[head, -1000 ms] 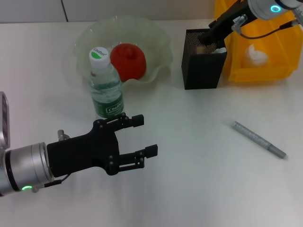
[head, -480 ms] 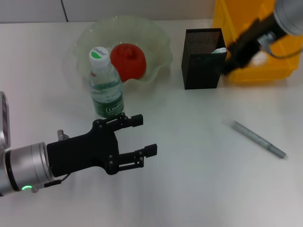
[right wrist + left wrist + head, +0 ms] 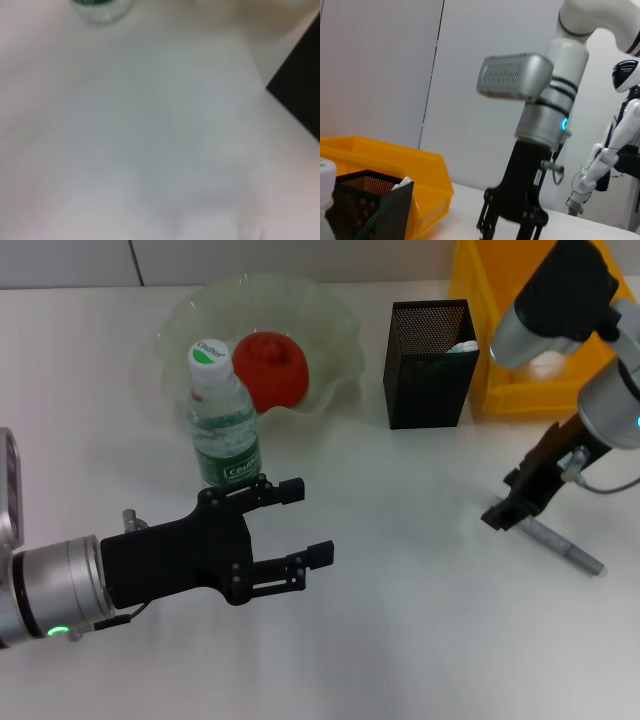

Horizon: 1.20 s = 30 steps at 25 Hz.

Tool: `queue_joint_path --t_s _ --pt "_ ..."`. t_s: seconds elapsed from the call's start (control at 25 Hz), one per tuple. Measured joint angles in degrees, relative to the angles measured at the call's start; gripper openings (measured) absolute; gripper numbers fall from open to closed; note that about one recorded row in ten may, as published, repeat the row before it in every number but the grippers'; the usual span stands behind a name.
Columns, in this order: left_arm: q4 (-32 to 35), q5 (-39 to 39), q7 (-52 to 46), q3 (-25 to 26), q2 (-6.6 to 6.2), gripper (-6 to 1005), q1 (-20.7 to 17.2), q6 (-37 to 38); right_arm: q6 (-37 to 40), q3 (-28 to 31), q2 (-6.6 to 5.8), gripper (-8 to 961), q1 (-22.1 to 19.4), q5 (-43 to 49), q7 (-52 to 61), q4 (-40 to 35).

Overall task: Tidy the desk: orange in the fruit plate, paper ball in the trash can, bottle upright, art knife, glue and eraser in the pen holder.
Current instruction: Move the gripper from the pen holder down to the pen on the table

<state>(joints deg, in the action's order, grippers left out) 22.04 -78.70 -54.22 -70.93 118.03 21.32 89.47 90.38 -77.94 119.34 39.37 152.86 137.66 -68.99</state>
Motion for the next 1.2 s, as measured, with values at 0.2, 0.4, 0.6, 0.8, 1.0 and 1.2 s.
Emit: queue_joint_path --t_s 0.2,0.4,0.6,0.8,1.0,1.2 --pt "-0.25 -0.03 -0.01 -0.22 0.01 798 0.47 0.00 -2.40 -0.04 -0.07 518 0.04 0.13 -0.82 3.89" --pt "-0.31 -0.05 -0.01 -0.33 0.05 799 0.43 0.00 -3.18 -0.07 -0.17 492 0.23 0.40 -1.01 5.05" --pt "-0.34 -0.05 -0.01 -0.40 0.20 799 0.35 -0.05 -4.25 -0.10 -0.17 455 0.23 1.00 -1.01 6.09" --pt "-0.34 -0.05 -0.01 -0.44 0.26 798 0.31 -0.08 -6.65 -0.11 -0.14 397 0.66 1.27 -1.01 8.79" --pt "-0.34 -0.05 -0.01 -0.43 0.26 798 0.12 -0.09 -7.53 -0.11 -0.06 317 0.61 0.83 -1.18 9.30" --pt "-0.33 -0.05 -0.01 -0.18 0.26 798 -0.05 -0.09 -7.02 0.15 -0.12 145 0.66 0.75 -1.23 8.73"
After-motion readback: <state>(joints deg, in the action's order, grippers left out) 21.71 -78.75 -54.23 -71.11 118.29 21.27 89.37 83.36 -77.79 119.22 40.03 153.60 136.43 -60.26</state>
